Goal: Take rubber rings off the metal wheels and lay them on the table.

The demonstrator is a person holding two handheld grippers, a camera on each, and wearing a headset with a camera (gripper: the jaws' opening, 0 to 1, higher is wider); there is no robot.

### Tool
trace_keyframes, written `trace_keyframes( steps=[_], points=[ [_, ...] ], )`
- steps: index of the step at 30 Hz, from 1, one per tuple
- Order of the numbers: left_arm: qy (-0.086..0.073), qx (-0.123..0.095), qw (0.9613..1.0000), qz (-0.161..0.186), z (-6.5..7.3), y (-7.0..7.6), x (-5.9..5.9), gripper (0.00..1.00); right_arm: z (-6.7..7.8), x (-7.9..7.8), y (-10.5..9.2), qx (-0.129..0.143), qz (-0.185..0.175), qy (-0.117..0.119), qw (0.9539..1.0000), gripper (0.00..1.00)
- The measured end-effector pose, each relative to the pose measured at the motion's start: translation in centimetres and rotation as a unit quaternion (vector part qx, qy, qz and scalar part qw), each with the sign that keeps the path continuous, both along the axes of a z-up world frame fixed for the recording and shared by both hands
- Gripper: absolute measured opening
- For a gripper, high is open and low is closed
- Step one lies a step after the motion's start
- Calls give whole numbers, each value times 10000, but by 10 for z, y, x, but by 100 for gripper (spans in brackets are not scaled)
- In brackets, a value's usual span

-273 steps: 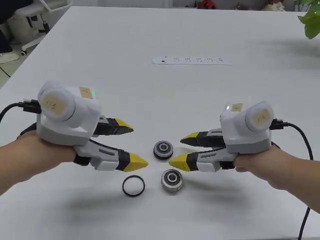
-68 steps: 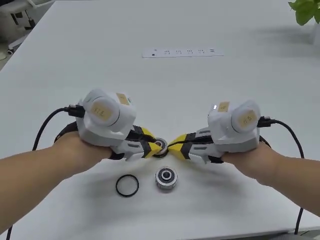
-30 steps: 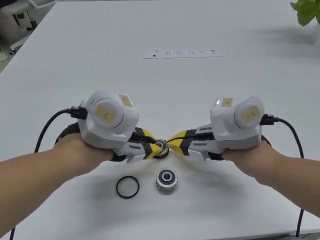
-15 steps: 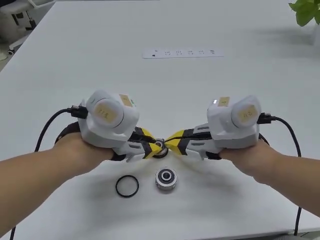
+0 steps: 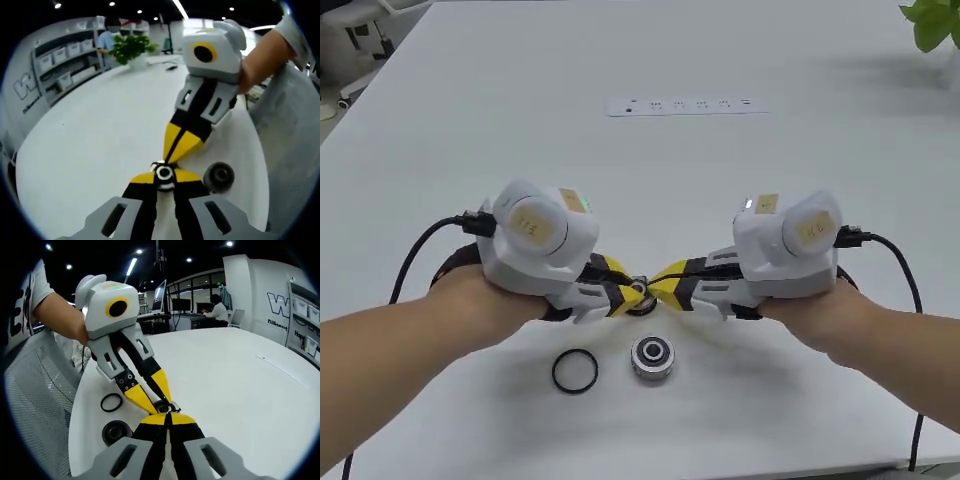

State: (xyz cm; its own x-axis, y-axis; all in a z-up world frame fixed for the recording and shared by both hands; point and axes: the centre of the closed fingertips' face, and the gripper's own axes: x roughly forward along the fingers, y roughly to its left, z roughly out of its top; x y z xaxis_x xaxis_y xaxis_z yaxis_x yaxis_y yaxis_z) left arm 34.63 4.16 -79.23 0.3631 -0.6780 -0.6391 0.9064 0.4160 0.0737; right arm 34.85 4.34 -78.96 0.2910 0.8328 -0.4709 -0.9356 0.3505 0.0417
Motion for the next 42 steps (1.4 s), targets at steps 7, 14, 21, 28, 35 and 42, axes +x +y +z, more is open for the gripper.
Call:
trace_keyframes(
  steps=[7, 14, 21, 28, 35, 42],
  points=[
    [1, -1, 10000, -3, 0, 0, -1, 12, 1, -2, 2, -4, 68, -25, 10000, 0],
    [7, -10, 10000, -10, 0, 0, 0, 12, 1, -3, 2, 16, 78, -21, 10000, 0],
    [6, -22, 10000, -28, -1, 0, 0, 12, 3, -5, 5, 57, 113, -13, 9999, 0],
    [1, -44, 10000, -13, -1, 0, 0, 12, 5, -6, 7, 71, 144, -27, 9999, 0],
    [-16, -21, 10000, -11, -2, 0, 1, 12, 3, -2, 2, 75, 36, 30, 10000, 0],
    [-31, -4, 10000, -48, -2, 0, 1, 13, 2, -2, 2, 71, 7, 42, 10000, 0]
  ],
)
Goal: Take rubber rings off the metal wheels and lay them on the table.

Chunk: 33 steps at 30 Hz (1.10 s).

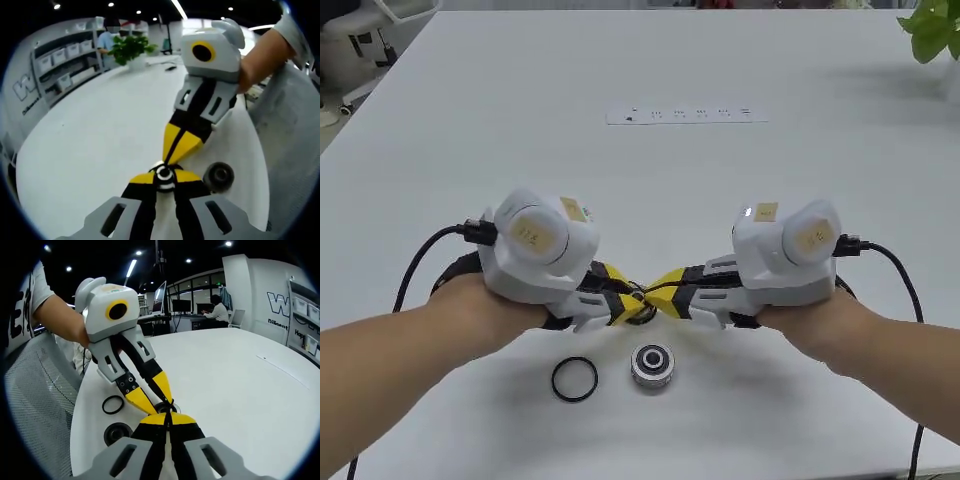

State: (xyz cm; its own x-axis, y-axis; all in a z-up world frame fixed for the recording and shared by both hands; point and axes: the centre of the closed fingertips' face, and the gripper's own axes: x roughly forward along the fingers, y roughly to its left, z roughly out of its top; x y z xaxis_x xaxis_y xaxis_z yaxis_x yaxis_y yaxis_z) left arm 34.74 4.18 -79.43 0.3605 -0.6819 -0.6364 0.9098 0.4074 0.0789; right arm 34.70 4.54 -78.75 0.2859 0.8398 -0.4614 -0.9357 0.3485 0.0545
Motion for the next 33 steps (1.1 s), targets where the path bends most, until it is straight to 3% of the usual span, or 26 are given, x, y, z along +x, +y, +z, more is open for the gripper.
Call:
trace_keyframes(
  steps=[11, 15, 24, 33],
  points=[
    [-60, 14, 9998, -175, 6, 0, -5, 14, 1, 0, 1, 26, -8, 5, 10000, 0],
    [74, -333, 9994, 24, 16, -2, -2, 15, 3, 0, 1, 37, -13, -17, 10000, 0],
    [51, -367, 9993, -25, 21, 6, -5, 20, 7, 2, 0, 96, -65, -10, 9999, 0],
    [-4, -565, 9984, 43, 36, 14, -7, 24, 8, 2, 0, 107, -65, -5, 9999, 0]
  ],
)
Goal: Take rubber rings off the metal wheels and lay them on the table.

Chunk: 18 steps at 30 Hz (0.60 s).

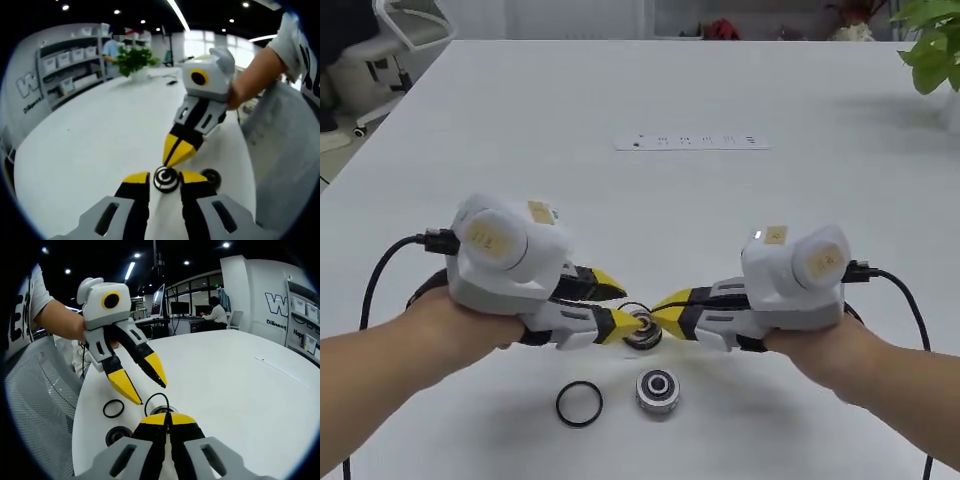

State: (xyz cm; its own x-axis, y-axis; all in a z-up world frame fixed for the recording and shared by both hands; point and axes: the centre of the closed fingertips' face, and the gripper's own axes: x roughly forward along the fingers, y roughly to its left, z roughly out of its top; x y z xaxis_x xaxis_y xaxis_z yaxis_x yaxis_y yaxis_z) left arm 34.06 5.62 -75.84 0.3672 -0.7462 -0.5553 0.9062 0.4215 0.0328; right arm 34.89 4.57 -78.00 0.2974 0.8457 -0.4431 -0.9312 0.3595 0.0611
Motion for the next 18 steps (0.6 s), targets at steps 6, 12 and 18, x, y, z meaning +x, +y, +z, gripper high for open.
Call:
trace_keyframes(
  steps=[6, 12, 18],
  points=[
    [-15, -74, 10000, -17, 7, 5, -6, 28, 3, -1, 0, 17, 3, -2, 10000, 0],
    [-67, -176, 9998, -11, 17, 7, -10, 31, 6, -1, 1, 54, 3, -13, 10000, 0],
    [-72, -229, 9997, -5, 21, 12, -15, 36, 11, -2, 3, 113, 29, -22, 9999, 0]
  ],
)
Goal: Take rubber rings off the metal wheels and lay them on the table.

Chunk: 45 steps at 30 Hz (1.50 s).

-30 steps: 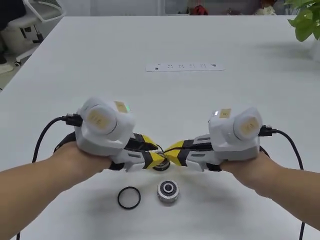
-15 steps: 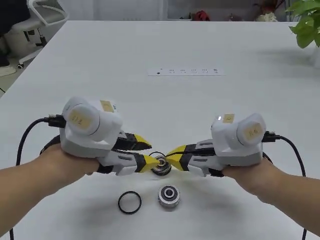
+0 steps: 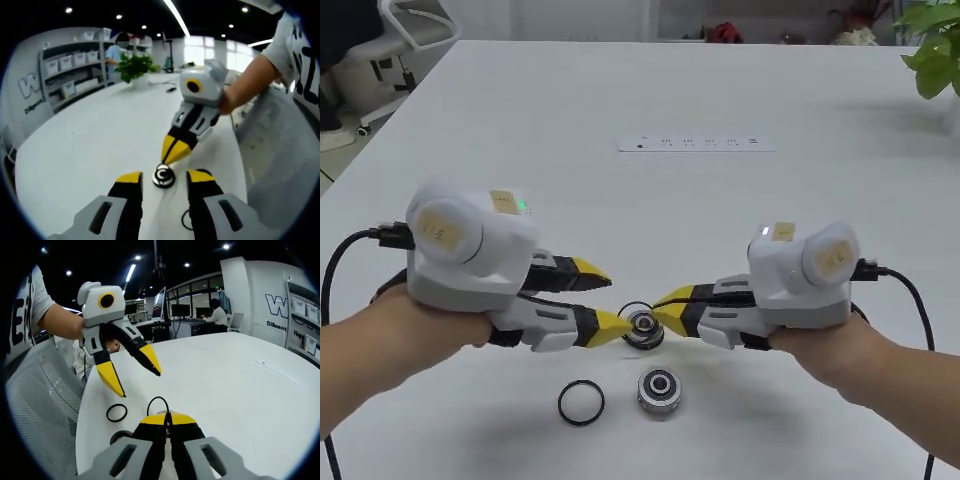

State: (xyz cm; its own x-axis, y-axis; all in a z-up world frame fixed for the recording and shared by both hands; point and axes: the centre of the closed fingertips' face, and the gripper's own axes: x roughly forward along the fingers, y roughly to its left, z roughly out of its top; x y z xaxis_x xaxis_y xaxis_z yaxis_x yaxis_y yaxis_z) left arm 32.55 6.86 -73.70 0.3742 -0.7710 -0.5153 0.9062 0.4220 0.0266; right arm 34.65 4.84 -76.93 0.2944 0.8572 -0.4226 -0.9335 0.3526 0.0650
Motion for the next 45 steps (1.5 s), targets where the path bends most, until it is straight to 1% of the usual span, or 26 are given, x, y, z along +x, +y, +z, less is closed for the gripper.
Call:
trace_keyframes(
  steps=[7, 16, 22, 30, 37, 45],
  points=[
    [-25, -65, 9999, 83, 6, 11, -1, 40, 5, -2, 2, 74, 29, 1, 10000, 0],
    [-21, -14, 9998, 176, 5, 26, -6, 44, 11, -8, 10, 191, 142, 31, 9997, 0],
    [-29, -43, 9997, 239, 9, 35, -10, 46, 15, -12, 15, 248, 206, 53, 9995, 0],
    [-37, -78, 9993, 358, 10, 48, -15, 48, 16, -18, 20, 258, 297, 83, 9992, 0],
    [8, -54, 9989, 460, 7, 60, -20, 51, 14, -25, 24, 245, 393, 129, 9988, 0],
    [19, -27, 9985, 553, 7, 73, -25, 52, 11, -33, 29, 214, 506, 180, 9983, 0]
  ],
)
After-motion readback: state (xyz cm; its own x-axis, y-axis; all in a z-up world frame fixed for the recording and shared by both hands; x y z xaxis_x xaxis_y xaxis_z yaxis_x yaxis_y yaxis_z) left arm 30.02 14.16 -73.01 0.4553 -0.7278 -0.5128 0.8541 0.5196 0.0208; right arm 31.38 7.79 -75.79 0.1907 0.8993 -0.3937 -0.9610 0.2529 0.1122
